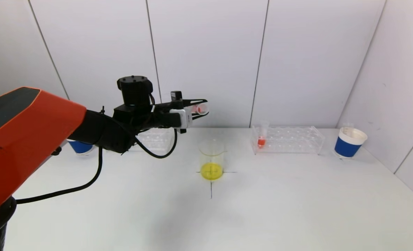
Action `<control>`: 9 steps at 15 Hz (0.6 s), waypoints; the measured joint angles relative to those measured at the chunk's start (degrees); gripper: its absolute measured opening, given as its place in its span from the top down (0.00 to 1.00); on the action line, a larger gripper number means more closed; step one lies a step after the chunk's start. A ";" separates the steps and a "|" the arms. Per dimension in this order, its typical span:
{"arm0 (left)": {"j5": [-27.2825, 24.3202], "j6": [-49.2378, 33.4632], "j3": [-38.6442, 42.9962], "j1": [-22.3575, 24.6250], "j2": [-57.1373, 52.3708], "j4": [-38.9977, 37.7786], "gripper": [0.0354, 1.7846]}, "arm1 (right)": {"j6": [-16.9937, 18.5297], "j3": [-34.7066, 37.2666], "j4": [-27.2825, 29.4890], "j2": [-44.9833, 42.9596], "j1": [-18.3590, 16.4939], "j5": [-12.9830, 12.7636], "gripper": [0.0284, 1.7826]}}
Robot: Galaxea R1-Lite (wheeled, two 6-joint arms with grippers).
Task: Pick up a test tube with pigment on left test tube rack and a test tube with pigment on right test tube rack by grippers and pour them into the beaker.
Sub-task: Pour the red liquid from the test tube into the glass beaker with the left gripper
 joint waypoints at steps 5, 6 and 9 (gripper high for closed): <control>-0.02 0.16 1.57 -0.02 0.94 -4.62 0.75 | 0.00 0.00 0.00 0.00 0.00 -0.02 0.01; 0.00 0.40 1.79 -0.11 1.22 -5.36 0.75 | -0.02 0.00 0.00 0.00 0.00 -0.02 0.01; 0.00 2.11 2.26 -0.74 2.07 -5.97 0.75 | 0.00 0.00 0.00 0.00 0.00 -0.02 0.01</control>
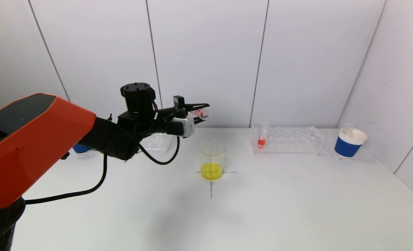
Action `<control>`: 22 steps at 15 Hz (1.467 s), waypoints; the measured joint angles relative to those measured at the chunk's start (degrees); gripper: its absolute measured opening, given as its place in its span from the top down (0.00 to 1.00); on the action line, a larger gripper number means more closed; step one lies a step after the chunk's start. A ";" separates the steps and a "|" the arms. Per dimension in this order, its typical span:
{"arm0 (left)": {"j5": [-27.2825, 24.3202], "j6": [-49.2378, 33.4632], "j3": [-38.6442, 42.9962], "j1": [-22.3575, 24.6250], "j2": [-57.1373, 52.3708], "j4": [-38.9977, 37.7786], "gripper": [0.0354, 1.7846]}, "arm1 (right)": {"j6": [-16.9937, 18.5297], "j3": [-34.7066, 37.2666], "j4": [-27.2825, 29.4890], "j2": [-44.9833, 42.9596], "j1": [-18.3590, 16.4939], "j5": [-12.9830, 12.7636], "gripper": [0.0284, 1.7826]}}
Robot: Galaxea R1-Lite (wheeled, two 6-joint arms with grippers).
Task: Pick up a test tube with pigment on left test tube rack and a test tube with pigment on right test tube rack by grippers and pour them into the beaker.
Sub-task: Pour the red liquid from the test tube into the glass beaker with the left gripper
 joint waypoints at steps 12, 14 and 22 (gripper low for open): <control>0.20 8.25 0.50 -0.52 3.05 -1.99 0.75 | 0.00 0.00 0.00 0.00 0.00 0.02 0.01; 0.28 8.69 0.67 -0.74 3.46 -2.21 0.75 | 0.00 0.00 0.00 0.02 0.00 0.00 0.01; 0.72 10.81 0.80 -0.88 4.62 -2.66 0.75 | 0.00 0.00 0.02 0.02 0.00 0.00 0.01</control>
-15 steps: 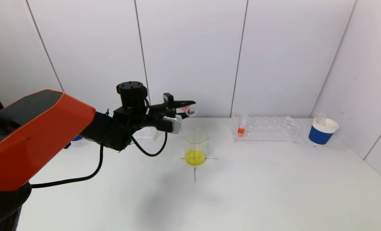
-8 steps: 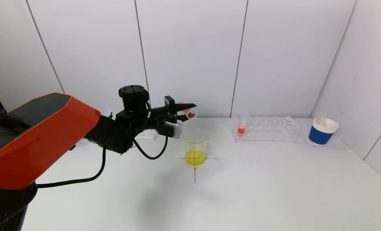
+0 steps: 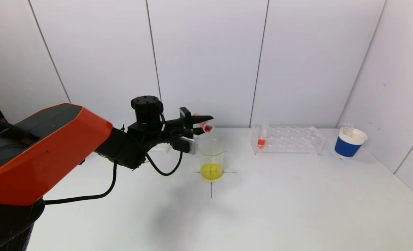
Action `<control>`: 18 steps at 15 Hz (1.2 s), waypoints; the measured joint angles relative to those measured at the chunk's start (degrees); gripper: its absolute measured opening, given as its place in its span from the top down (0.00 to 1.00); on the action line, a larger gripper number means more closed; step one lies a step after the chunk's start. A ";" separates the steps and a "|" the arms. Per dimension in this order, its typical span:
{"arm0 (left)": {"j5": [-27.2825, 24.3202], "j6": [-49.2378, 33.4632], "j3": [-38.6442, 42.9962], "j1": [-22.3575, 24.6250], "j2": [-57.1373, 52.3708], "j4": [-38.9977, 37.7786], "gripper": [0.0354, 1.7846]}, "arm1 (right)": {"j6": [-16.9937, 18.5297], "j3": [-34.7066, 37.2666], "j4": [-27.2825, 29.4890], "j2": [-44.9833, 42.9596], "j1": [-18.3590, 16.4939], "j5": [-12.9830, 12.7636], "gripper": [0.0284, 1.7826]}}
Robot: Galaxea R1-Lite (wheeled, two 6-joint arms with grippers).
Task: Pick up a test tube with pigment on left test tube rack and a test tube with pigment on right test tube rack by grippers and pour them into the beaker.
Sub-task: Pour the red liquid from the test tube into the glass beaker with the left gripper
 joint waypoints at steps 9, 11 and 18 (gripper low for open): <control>0.33 3.41 -1.29 0.11 1.28 0.04 0.75 | -0.02 0.00 -0.02 0.00 0.02 0.00 0.01; 0.27 4.50 -2.17 0.09 1.60 0.06 0.75 | 0.00 0.00 -0.02 0.00 0.02 0.00 0.01; 0.22 5.95 -2.95 0.22 2.49 0.10 0.75 | 0.00 0.00 -0.02 -0.02 0.02 0.00 0.01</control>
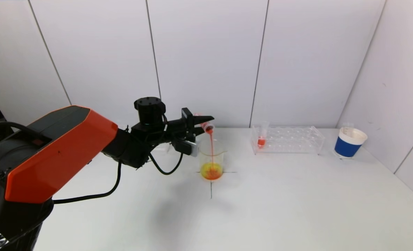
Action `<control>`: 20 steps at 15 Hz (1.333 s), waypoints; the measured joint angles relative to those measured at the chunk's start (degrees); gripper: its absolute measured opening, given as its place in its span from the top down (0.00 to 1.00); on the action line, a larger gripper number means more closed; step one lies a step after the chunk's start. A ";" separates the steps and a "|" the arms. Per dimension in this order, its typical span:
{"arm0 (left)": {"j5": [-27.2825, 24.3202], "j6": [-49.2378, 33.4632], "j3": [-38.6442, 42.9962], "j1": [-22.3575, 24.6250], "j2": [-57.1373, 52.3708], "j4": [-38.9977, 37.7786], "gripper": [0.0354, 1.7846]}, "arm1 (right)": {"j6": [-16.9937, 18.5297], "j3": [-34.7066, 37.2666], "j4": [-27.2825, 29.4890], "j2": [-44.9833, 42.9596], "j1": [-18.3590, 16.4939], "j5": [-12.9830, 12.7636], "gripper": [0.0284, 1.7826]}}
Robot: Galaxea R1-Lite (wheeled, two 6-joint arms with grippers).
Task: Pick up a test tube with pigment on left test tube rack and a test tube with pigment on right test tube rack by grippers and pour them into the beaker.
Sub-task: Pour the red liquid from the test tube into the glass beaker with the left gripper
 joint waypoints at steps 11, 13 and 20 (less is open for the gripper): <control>-0.04 5.10 -1.71 0.44 0.39 0.29 0.75 | 0.00 0.00 0.02 0.02 -0.02 0.00 0.01; -0.06 6.01 -2.07 0.46 0.52 0.35 0.75 | 0.00 0.00 0.00 0.02 -0.02 0.00 0.01; -0.06 9.95 -2.43 0.49 0.88 0.35 0.75 | -0.02 0.00 0.00 0.02 -0.02 -0.01 0.01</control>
